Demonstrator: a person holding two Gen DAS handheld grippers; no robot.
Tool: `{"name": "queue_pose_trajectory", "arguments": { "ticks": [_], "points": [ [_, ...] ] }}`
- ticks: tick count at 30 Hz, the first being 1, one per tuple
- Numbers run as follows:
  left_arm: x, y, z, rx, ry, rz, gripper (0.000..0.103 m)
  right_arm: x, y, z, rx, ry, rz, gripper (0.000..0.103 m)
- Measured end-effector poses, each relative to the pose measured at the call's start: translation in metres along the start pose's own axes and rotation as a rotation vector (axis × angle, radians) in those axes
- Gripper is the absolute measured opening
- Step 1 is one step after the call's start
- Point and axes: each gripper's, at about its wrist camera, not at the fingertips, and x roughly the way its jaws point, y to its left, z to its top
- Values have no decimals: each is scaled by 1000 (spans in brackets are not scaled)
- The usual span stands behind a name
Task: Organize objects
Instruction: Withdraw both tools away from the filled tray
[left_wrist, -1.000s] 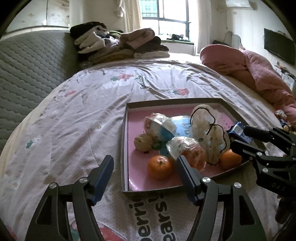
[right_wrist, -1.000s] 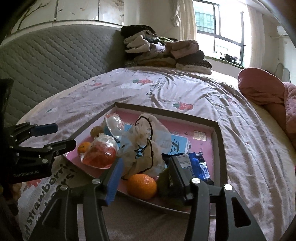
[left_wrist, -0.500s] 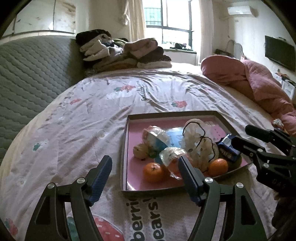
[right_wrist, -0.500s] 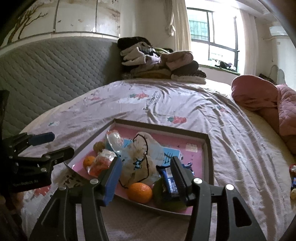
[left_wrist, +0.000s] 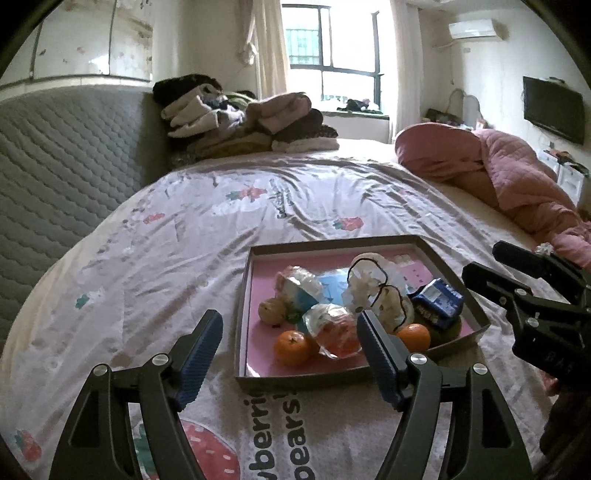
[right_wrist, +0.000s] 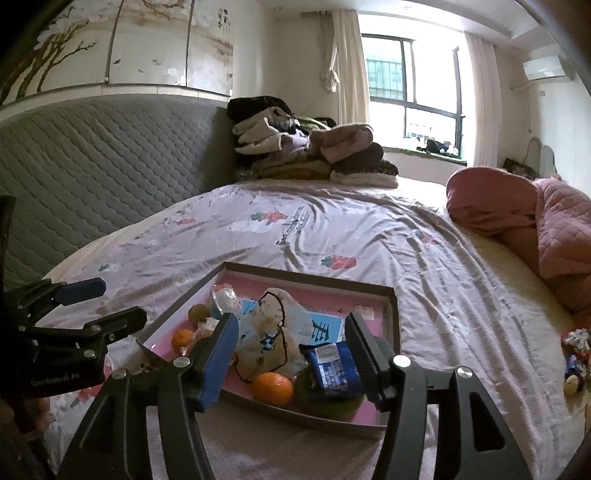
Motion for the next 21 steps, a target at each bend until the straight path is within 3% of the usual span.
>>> {"name": "queue_pose_trajectory", "arguments": {
  "ticks": [7, 21],
  "points": [
    [-15, -3, -2, 13, -25, 34, 77, -10, 5, -2, -4, -15, 4, 62],
    [-12, -8, -41, -2, 36, 22, 77, -19, 14, -32, 34, 26, 17, 63]
  ]
}}
